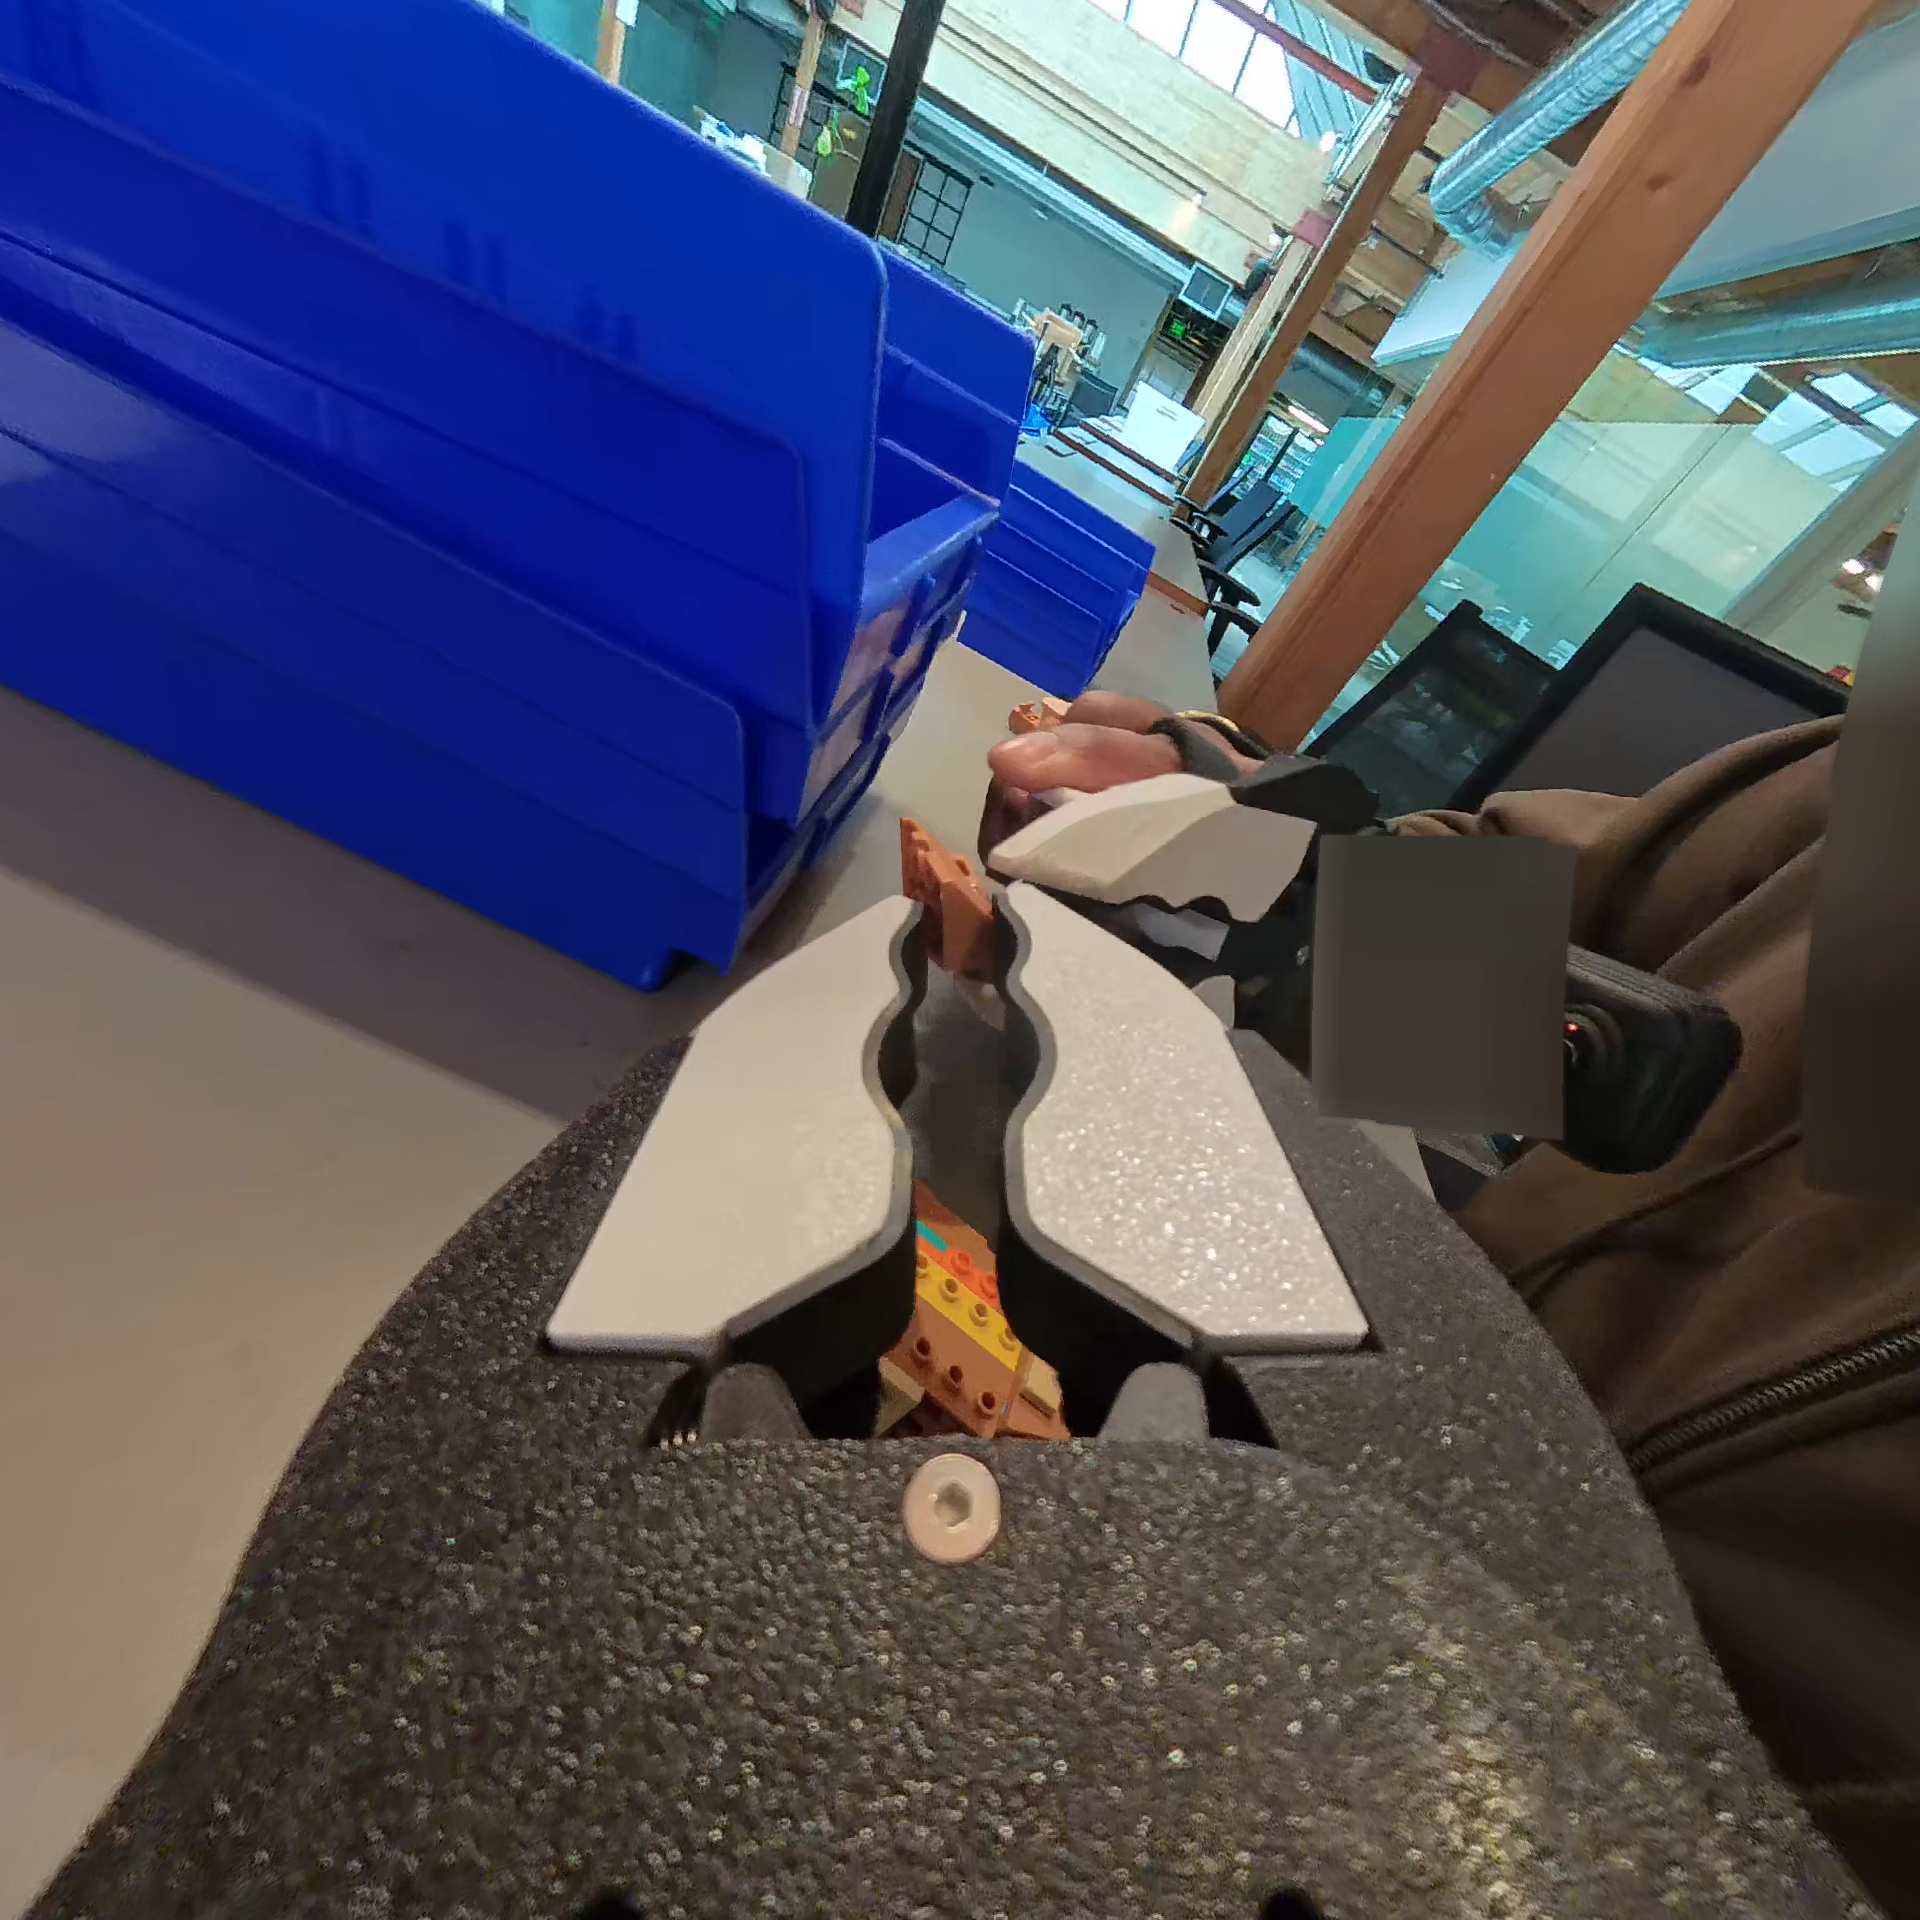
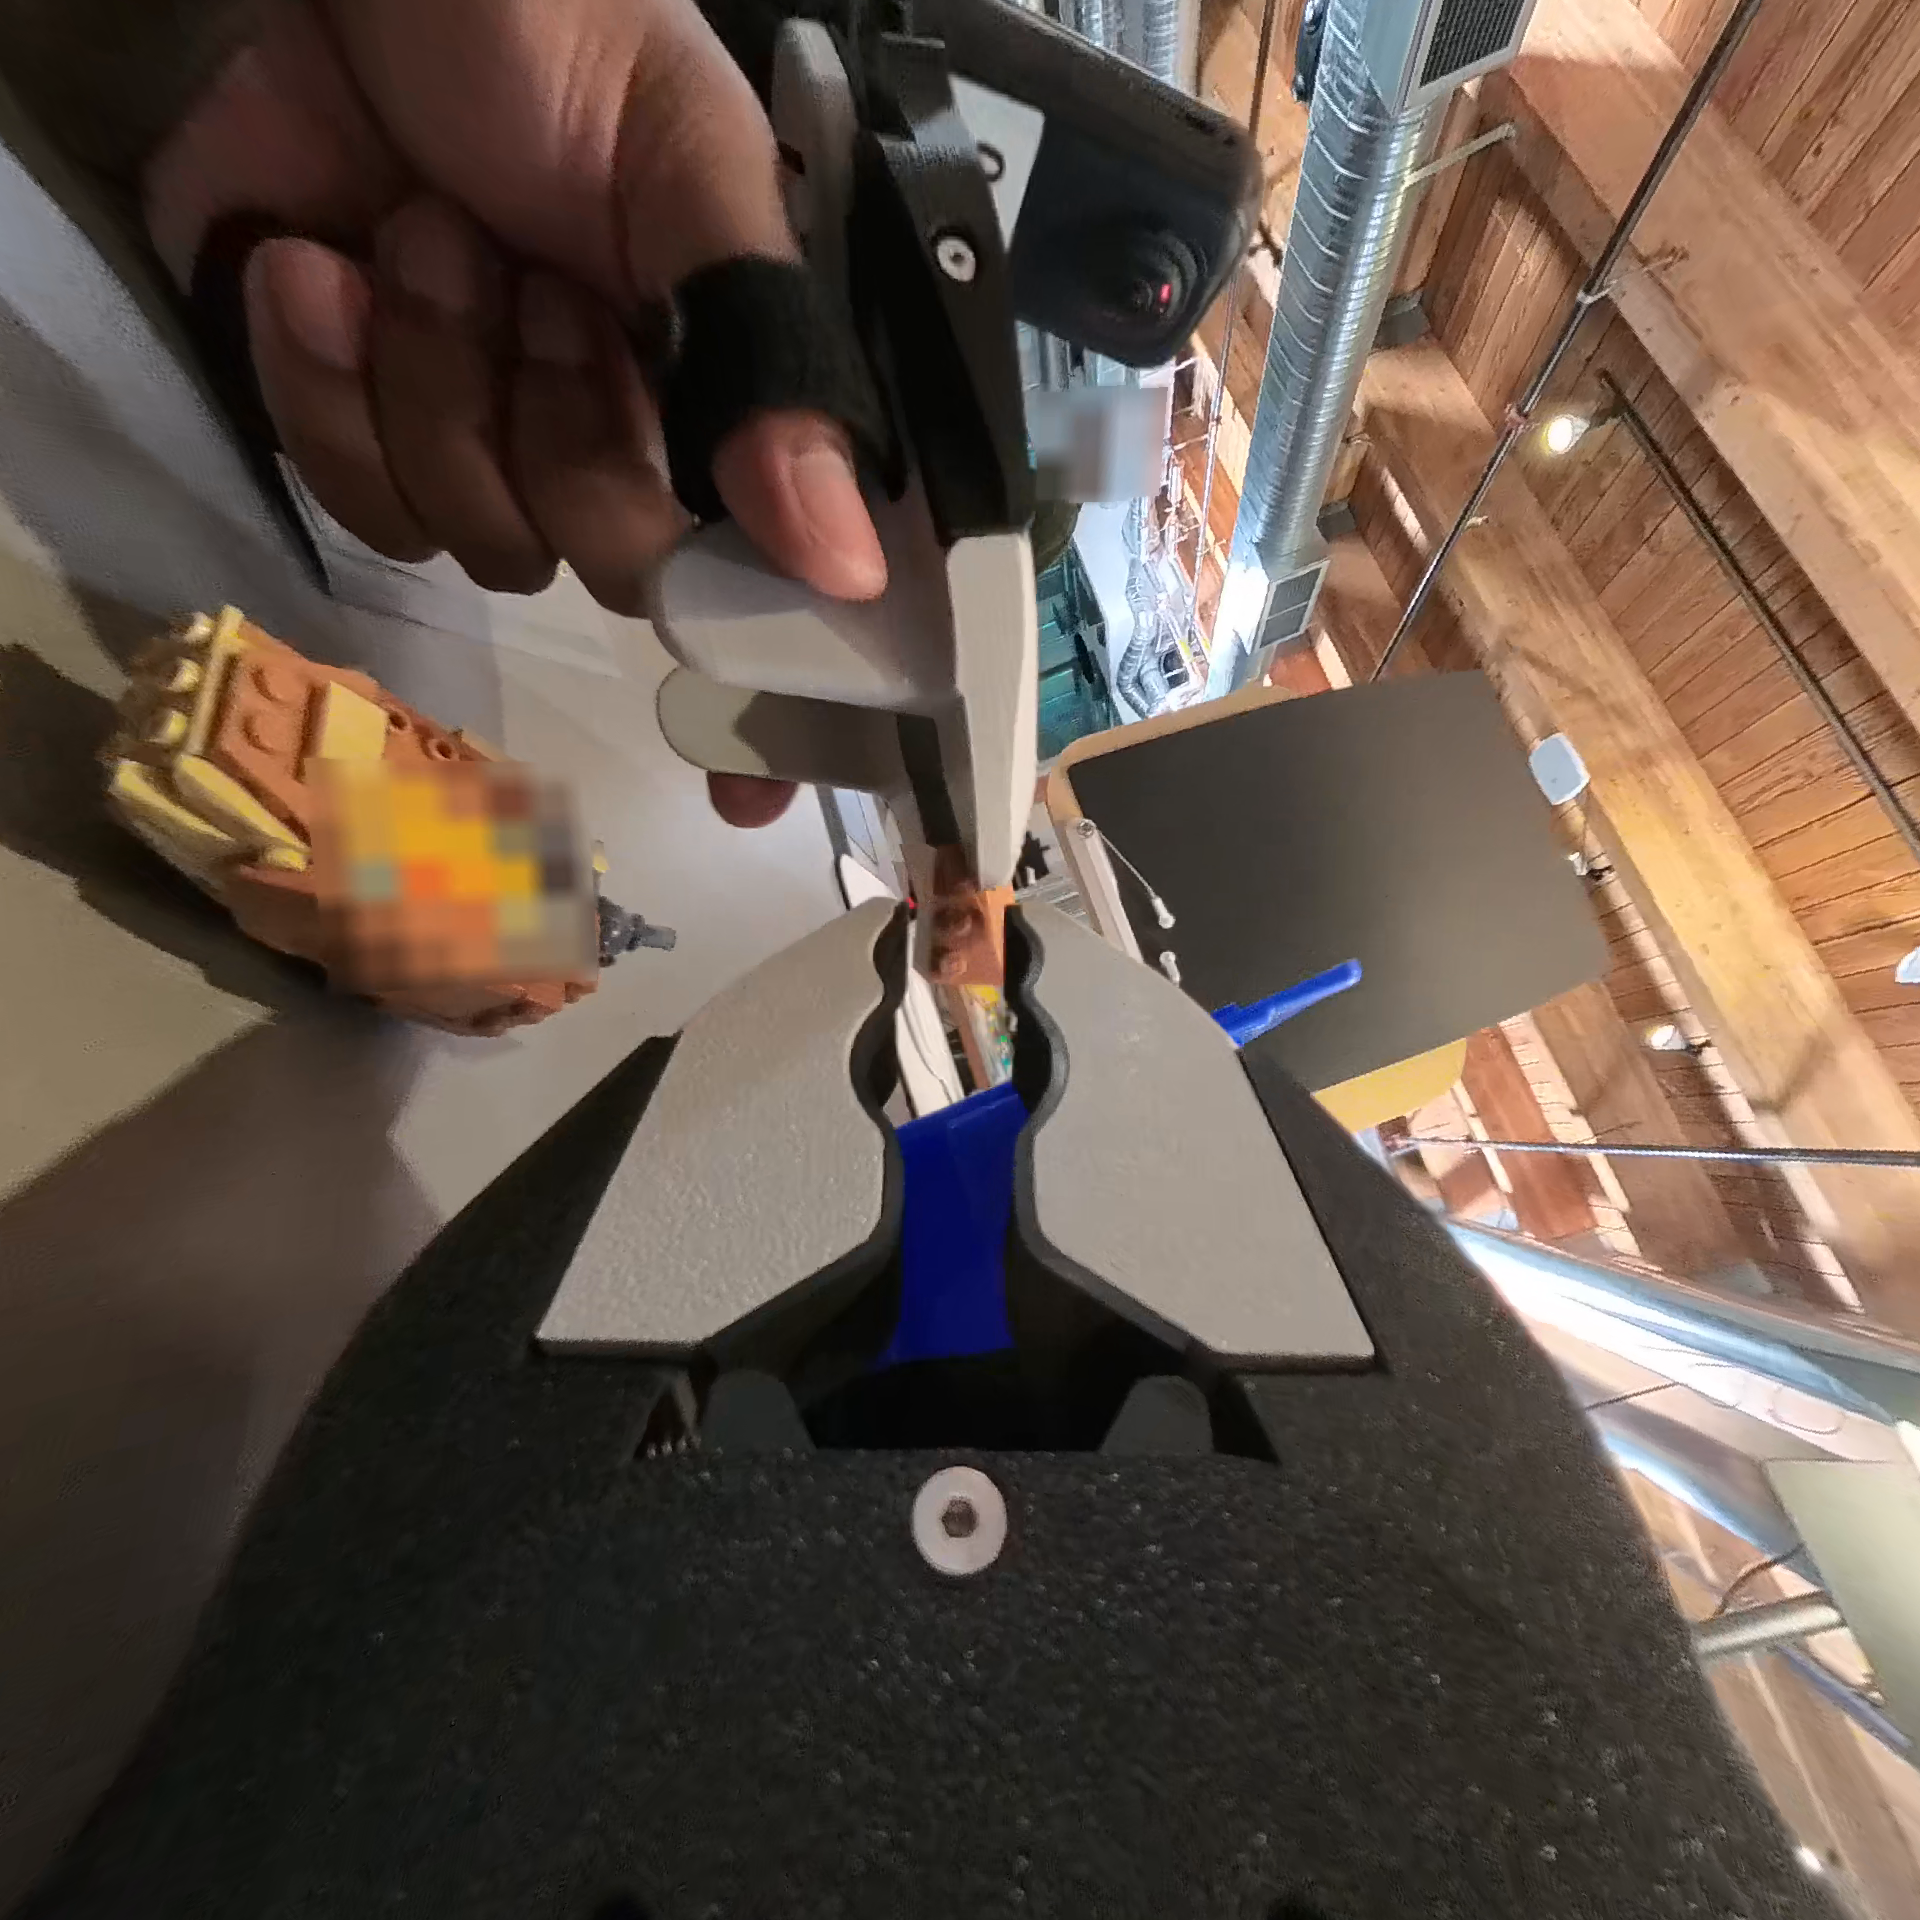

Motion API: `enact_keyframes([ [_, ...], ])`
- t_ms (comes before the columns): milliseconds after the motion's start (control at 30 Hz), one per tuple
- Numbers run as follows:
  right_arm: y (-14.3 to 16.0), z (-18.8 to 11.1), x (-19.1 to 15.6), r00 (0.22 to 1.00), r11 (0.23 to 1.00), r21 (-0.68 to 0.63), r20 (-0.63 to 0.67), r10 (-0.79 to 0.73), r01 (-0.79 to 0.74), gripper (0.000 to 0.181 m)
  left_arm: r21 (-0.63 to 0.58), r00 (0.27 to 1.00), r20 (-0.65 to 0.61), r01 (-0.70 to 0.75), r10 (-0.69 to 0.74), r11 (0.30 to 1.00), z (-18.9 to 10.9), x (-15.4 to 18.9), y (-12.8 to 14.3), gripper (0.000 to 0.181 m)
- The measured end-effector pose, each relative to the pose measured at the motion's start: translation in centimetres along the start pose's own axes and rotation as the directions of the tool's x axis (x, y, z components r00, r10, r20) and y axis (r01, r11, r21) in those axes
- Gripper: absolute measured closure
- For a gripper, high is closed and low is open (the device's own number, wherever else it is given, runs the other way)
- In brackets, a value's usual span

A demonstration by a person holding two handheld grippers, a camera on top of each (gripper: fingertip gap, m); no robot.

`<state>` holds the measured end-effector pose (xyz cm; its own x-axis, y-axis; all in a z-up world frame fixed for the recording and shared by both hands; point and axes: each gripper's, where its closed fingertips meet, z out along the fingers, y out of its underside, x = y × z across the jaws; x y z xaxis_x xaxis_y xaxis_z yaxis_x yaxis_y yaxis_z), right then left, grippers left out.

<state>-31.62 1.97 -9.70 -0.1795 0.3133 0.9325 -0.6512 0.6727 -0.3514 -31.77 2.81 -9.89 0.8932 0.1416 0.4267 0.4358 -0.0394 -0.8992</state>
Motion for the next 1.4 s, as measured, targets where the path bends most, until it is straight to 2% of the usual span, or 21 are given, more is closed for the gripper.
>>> enact_keyframes([
  [200,0.2,0.2,0.1,1.0,0.999,-0.036,-0.017,-0.007,0.007,0.168,0.0,1.0,0.017,-0.015,0.015,1.0,0.3,0.1,0.1,0.17],
  [300,0.1,0.1,0.2,1.0,1.0,-0.029,-0.009,0.008,-0.008,0.169,-0.007,0.996,0.035,-0.085,0.085,0.996,0.2,0.2,0.0,0.171],
  [400,-0.2,-0.2,0.3,0.997,0.997,0.001,0.015,0.079,-0.079,0.17,-0.023,0.984,0.04,-0.173,0.173,0.985,0.1,0.6,0.0,0.171],
  [733,-0.5,-0.5,-0.2,0.911,0.922,0.039,0.173,0.373,-0.385,0.17,-0.077,0.965,0.022,-0.26,0.262,0.963,-0.1,0.7,0.6,0.171],
  [833,-1.2,-0.9,-0.2,0.847,0.863,0.075,0.253,0.468,-0.499,0.172,-0.1,0.937,0.133,-0.311,0.322,0.945,-1.0,-1.2,0.2,0.172],
  [867,-1.1,-1.0,-0.1,0.824,0.844,0.069,0.269,0.498,-0.532,0.172,-0.074,0.939,0.15,-0.303,0.311,0.95,-1.5,-1.6,-0.3,0.172],
  [933,-0.6,-0.8,-0.2,0.833,0.853,0.052,0.253,0.492,-0.519,0.172,-0.005,0.958,0.146,-0.248,0.247,0.969,-2.4,-1.7,-1.6,0.172],
  [1000,-0.4,-0.8,-0.2,0.835,0.853,0.048,0.243,0.494,-0.519,0.172,0.002,0.961,0.145,-0.237,0.234,0.971,-2.7,-1.7,-1.9,0.172],
  [1133,-0.3,-0.8,1.4,0.9,0.901,0.068,0.121,0.419,-0.429,0.171,-0.032,0.968,0.132,-0.212,0.214,0.977,-1.7,-1.5,-0.9,0.172],
  [1200,-0.2,-1.2,4.3,0.935,0.932,0.093,-0.028,0.354,-0.35,0.172,-0.044,0.97,0.133,-0.198,0.202,0.979,-1.2,-1.4,-0.5,0.172],
  [1267,1.2,-1.8,9.3,0.911,0.942,0.073,-0.24,0.334,-0.326,0.172,-0.038,0.974,0.123,-0.189,0.193,0.981,-0.9,-1.2,-0.4,0.171],
  [1300,3.1,-1.9,11.7,0.87,0.923,0.011,-0.328,0.367,-0.385,0.171,-0.033,0.974,0.12,-0.189,0.191,0.981,-0.8,-1.2,-0.4,0.171],
  [1333,5.3,-1.6,12.9,0.83,0.873,-0.072,-0.356,0.43,-0.483,0.17,-0.028,0.974,0.119,-0.189,0.191,0.982,-0.8,-1.1,-0.5,0.172],
  [1400,8.2,-0.9,12.8,0.745,0.735,-0.177,-0.317,0.587,-0.655,0.137,-0.012,0.973,0.118,-0.199,0.199,0.98,-0.9,-0.8,-0.8,0.172],
])
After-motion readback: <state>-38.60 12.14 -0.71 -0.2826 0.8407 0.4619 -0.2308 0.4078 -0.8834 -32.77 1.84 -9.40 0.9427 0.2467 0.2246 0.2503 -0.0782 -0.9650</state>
